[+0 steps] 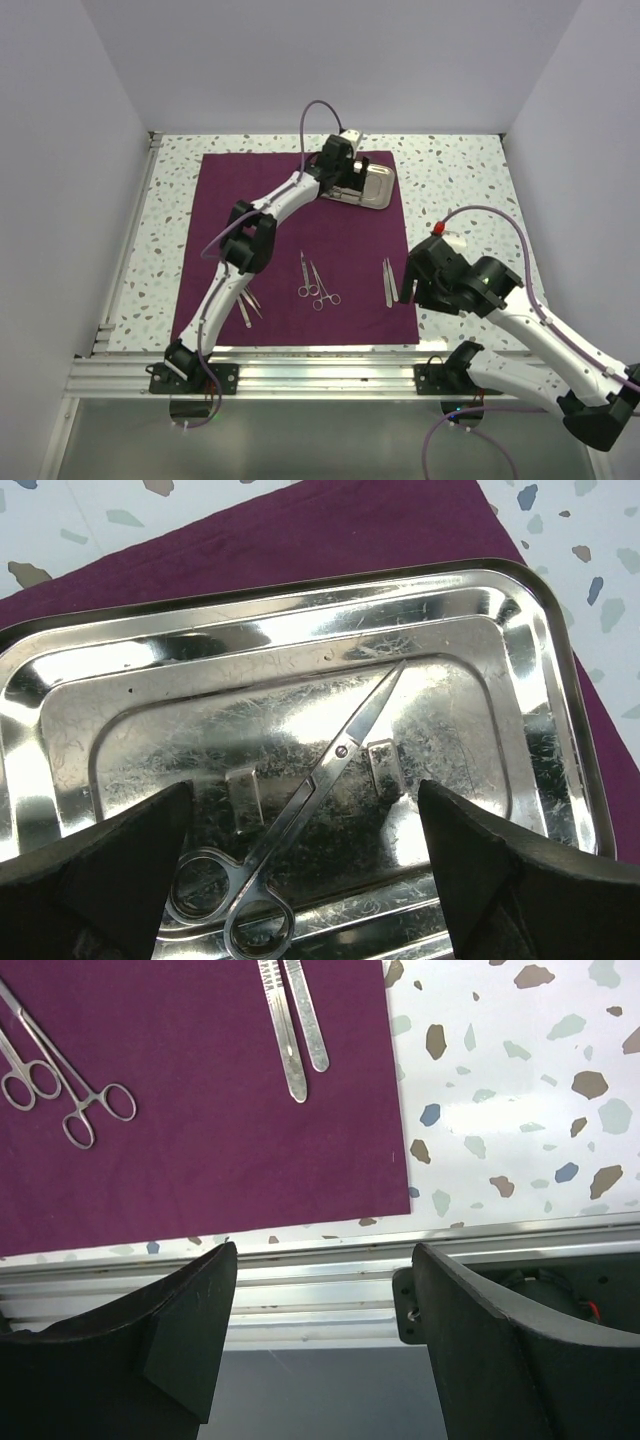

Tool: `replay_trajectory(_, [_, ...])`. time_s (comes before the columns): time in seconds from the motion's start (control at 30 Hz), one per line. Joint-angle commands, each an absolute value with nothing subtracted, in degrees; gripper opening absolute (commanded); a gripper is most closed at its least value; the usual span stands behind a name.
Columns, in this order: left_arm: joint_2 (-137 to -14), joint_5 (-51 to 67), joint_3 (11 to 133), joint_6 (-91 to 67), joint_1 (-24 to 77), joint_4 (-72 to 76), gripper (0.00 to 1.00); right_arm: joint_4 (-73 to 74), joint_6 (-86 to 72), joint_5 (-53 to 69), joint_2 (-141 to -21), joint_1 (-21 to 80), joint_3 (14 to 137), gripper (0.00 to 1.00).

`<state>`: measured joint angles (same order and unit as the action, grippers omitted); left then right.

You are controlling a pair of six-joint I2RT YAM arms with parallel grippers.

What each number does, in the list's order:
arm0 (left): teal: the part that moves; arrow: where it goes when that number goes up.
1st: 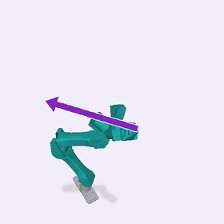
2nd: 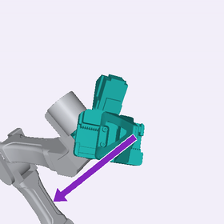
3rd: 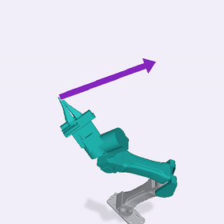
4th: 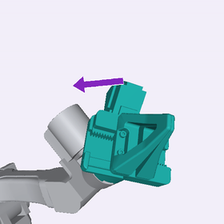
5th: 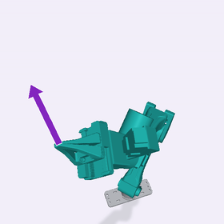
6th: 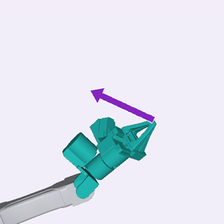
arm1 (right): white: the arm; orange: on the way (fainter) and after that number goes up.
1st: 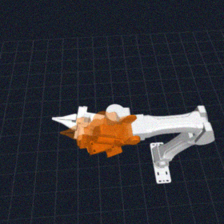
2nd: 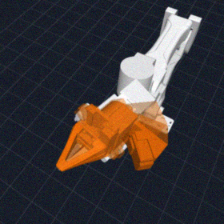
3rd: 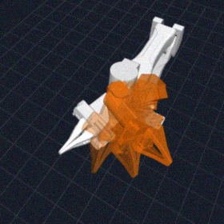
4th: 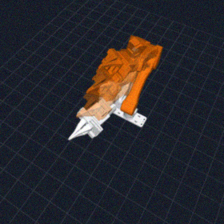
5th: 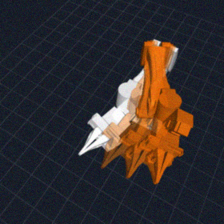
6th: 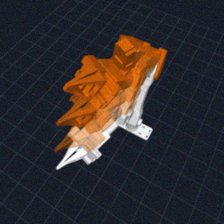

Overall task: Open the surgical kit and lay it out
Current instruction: Pick up the medical item from the container.

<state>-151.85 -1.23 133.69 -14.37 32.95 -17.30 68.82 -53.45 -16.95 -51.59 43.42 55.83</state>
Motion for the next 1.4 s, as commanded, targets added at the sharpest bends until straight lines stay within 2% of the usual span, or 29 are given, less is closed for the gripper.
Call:
replay_trajectory(0.0, [-152.9,1.0,133.5,-14.6,32.7,-17.5,1.0,67.2,-53.0,-16.6,-53.0,43.3,56.0,0.74])
replay_trajectory(0.33, [-149.0,2.3,128.1,-12.1,37.1,-36.9,0.83,63.2,-51.8,-16.3,-54.5,43.2,55.9,0.74])
replay_trajectory(0.4, [-146.4,1.7,122.3,-13.2,37.6,-39.4,0.79,62.7,-51.7,-16.0,-54.4,43.3,56.2,0.74])
replay_trajectory(0.57, [-142.6,0.4,115.9,-15.2,37.8,-40.5,0.76,60.6,-50.5,-14.5,-54.3,43.3,55.7,0.74])
replay_trajectory(0.63, [-142.6,0.2,116.0,-15.4,37.9,-41.0,0.76,59.7,-49.7,-13.1,-55.2,43.2,55.5,0.74])
replay_trajectory(0.8, [-149.1,-2.8,125.3,-16.4,37.9,-46.6,0.75,58.9,-44.0,-10.5,-58.7,43.2,58.1,0.74])
replay_trajectory(0.97, [-153.5,-6.9,129.6,-19.3,37.7,-49.9,0.67,59.1,-38.5,-9.3,-63.8,43.2,62.3,0.74])
replay_trajectory(1.03, [-153.9,-7.6,128.9,-20.0,37.6,-51.2,0.58,58.5,-37.6,-8.7,-64.9,43.2,64.0,0.74])
replay_trajectory(1.07, [-154.0,-7.7,127.8,-20.1,37.7,-51.6,0.49,58.3,-37.6,-7.7,-65.5,43.2,64.7,0.73])
replay_trajectory(1.23, [-153.2,-9.8,123.9,-19.9,37.8,-53.3,0.21,54.9,-37.9,-3.7,-67.6,43.2,64.5,0.72])
replay_trajectory(1.27, [-152.9,-9.8,122.4,-19.9,37.8,-53.3,0.1,54.4,-37.9,-3.2,-67.8,43.2,64.4,0.71])
replay_trajectory(1.33, [-152.1,-9.1,120.4,-19.8,37.8,-52.8,0.0,53.2,-37.5,-1.8,-69.0,43.0,64.2,0.7])
replay_trajectory(1.37, [-151.8,-8.8,119.9,-19.8,37.8,-52.6,0.0,52.8,-37.4,-1.4,-69.4,43.0,64.3,0.68])
